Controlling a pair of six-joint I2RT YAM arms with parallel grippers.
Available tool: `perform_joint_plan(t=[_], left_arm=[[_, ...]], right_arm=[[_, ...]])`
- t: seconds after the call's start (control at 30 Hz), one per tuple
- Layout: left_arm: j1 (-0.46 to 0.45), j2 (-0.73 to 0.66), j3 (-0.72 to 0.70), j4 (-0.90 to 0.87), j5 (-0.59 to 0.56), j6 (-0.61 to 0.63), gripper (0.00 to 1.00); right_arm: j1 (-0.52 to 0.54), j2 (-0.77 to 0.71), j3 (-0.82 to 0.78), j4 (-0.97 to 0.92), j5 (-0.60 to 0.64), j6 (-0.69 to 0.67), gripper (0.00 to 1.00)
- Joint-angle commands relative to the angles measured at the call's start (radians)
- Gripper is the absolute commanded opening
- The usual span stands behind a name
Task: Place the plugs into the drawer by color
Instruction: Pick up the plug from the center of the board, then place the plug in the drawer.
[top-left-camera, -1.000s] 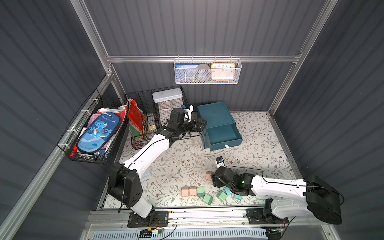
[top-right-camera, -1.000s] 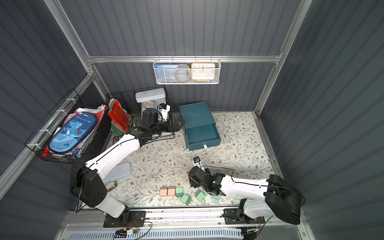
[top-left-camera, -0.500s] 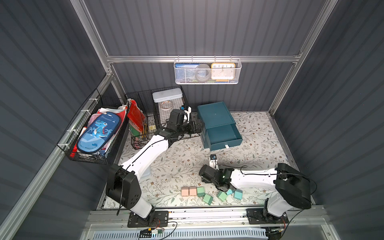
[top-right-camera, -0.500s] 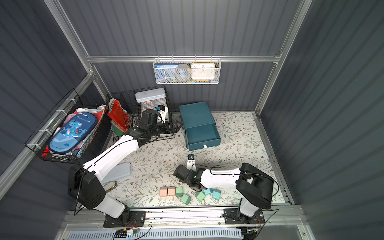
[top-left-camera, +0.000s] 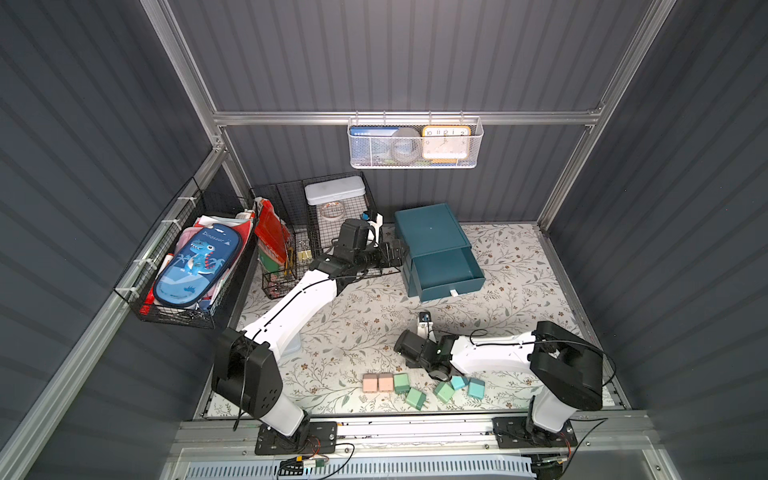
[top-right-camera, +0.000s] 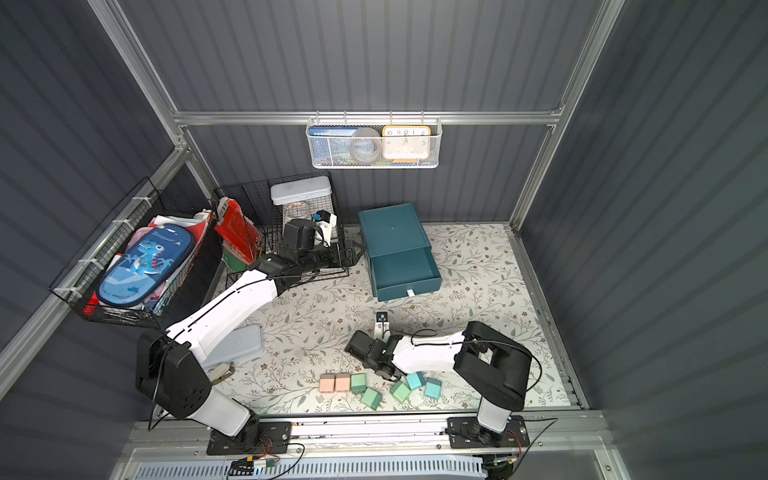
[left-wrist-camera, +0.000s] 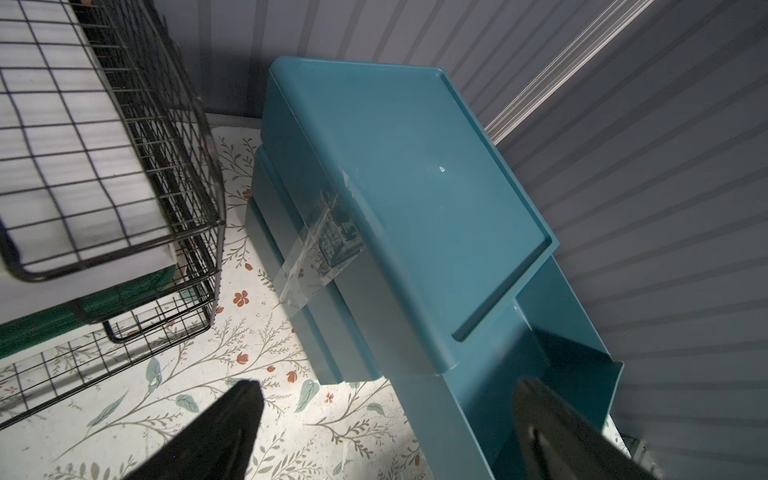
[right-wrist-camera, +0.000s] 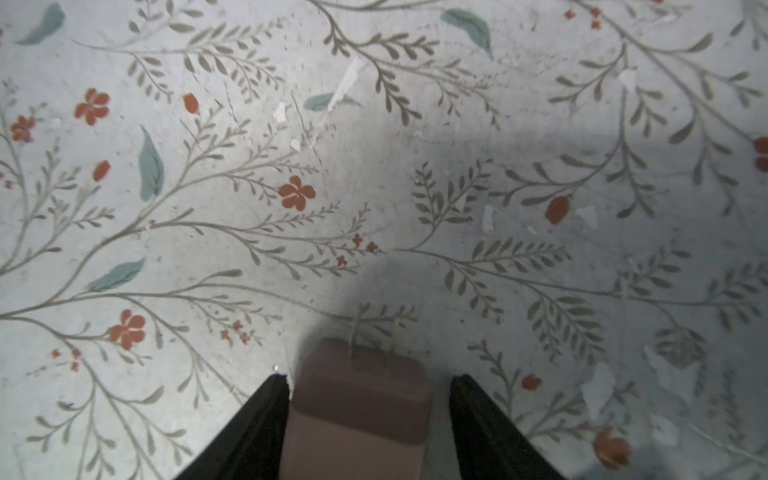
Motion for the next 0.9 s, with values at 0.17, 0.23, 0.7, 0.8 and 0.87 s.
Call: perform_joint_plan(t=[0.17,0.23,0.7,0.8,0.87], left_arm=[[0.009,-0.014,0.004,-0.022,0.004,0.026,0.99],[0.008,-0.013,0.013,-0.028,0.006,0.029,0.99],[0.007,0.075,0.091,-0.019,0.018,0.038,0.97],[0.006,0.096,0.094,-0.005,0.032,0.031,0.97],[0.006,0.107,0.103,-0.01,0.034,0.031,0.97]], right_arm=[[0.015,-0.047,0.013,-0.081,-0.002,-0.044,0.28],[0.028,-0.11,0.045,-0.128,-0.005,-0.085,0.22],[-0.296,-0.423,0.45,-0.458,-0.18,-0.664,0.19],[-0.468,-0.36,0.503,-0.415,-0.301,-0.767,0.19],[-0.531,-0.295,0.569,-0.423,-0.336,-0.813,0.19]])
